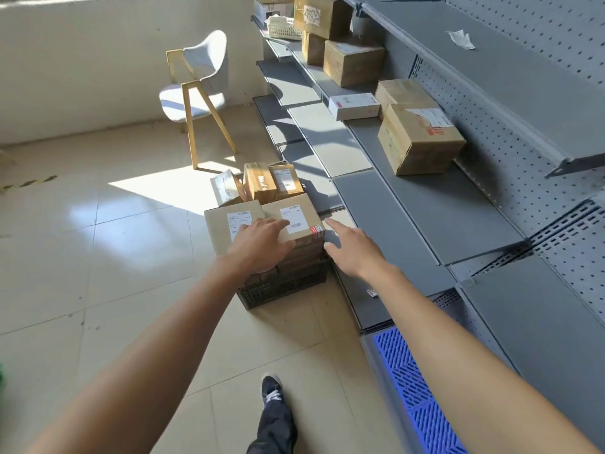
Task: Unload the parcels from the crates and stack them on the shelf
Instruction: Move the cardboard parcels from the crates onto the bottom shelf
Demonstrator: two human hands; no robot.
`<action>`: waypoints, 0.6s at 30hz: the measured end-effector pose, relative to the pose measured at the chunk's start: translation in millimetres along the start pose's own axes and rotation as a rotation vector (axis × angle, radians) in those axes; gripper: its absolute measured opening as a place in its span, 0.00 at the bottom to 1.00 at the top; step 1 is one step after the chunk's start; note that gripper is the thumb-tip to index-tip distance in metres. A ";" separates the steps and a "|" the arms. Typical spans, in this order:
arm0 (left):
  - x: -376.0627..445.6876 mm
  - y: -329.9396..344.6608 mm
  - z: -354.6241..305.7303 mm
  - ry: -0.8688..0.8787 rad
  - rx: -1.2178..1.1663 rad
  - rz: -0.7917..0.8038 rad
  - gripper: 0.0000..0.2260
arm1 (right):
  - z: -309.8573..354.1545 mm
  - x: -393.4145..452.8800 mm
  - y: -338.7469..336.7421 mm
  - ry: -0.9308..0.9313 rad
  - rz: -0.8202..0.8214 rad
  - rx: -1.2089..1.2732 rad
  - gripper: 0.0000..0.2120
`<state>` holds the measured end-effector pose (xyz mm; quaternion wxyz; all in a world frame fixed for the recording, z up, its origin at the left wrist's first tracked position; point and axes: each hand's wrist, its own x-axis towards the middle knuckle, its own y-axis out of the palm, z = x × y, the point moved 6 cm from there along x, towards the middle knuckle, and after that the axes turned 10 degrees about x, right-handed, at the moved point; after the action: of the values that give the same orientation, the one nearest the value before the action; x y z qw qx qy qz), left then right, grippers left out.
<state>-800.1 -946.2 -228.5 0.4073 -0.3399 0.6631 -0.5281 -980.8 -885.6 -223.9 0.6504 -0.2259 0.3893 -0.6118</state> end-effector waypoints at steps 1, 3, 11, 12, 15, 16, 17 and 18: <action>7.2 2.4 8.9 0.001 -0.001 -0.002 0.25 | 1.8 11.9 4.8 0.003 0.002 0.003 0.26; 23.8 8.9 26.7 0.006 -0.018 0.015 0.26 | 5.8 35.6 15.1 0.030 0.016 0.003 0.26; 78.7 32.2 87.5 -0.024 -0.058 0.075 0.26 | 23.8 120.1 52.6 0.069 0.061 -0.006 0.28; 83.6 33.4 93.9 -0.029 -0.066 0.082 0.26 | 25.7 127.7 56.5 0.073 0.071 -0.006 0.28; 96.2 35.8 112.2 -0.043 -0.075 0.080 0.26 | 29.5 146.6 69.0 0.082 0.095 0.004 0.28; 99.8 35.7 117.7 -0.045 -0.080 0.079 0.26 | 30.5 152.5 72.7 0.086 0.104 0.006 0.28; 102.8 35.8 124.8 -0.050 -0.088 0.079 0.26 | 32.3 159.5 77.5 0.086 0.116 0.003 0.28; 104.6 36.2 129.4 -0.051 -0.092 0.077 0.26 | 33.5 163.9 80.2 0.086 0.123 -0.002 0.28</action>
<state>-730.2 -1085.6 -297.1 0.4279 -0.3459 0.6887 -0.4722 -913.4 -1039.0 -303.4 0.6694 -0.1755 0.4305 -0.5795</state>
